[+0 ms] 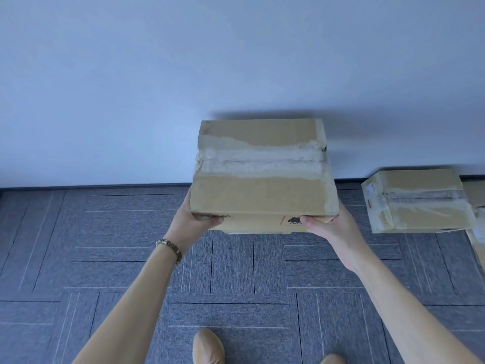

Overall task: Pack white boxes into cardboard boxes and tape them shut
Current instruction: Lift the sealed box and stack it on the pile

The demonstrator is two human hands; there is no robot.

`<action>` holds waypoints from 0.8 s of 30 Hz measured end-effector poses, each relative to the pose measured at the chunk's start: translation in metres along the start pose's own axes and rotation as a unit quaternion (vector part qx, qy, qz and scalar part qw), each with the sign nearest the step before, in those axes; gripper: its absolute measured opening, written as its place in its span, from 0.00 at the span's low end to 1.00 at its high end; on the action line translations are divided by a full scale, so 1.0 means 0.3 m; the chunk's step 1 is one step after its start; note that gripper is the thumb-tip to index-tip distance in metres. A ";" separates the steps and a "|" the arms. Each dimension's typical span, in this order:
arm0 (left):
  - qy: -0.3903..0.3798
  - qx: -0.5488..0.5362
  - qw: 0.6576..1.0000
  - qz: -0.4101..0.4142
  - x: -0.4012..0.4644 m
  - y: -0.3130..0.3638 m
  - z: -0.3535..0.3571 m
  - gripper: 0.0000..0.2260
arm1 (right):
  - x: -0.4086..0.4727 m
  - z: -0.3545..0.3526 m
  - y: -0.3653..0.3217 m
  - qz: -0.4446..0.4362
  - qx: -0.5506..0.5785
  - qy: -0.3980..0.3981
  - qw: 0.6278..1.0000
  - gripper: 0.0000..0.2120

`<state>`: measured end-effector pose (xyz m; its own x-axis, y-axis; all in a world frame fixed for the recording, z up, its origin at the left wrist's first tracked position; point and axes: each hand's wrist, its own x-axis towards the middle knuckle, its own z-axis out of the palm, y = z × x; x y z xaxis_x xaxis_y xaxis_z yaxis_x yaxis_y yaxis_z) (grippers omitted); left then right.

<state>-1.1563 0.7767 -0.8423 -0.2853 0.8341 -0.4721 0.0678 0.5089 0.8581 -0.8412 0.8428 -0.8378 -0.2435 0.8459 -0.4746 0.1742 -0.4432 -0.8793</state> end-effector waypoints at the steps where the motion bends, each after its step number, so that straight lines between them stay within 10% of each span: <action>1: 0.005 -0.001 1.000 0.002 0.010 -0.003 -0.001 0.36 | 0.014 0.003 0.004 -0.003 0.001 -0.002 1.000 0.33; 24: 0.012 0.004 1.000 0.013 0.231 -0.237 0.005 0.41 | 0.234 0.053 0.204 -0.019 -0.023 0.019 0.999 0.37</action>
<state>-1.1794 0.7987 -0.9363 -0.3062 0.8418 -0.4446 0.0827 0.4887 0.8685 -0.8629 0.8704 -0.9255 -0.2141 0.8731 -0.4380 0.2098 -0.3968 -0.8936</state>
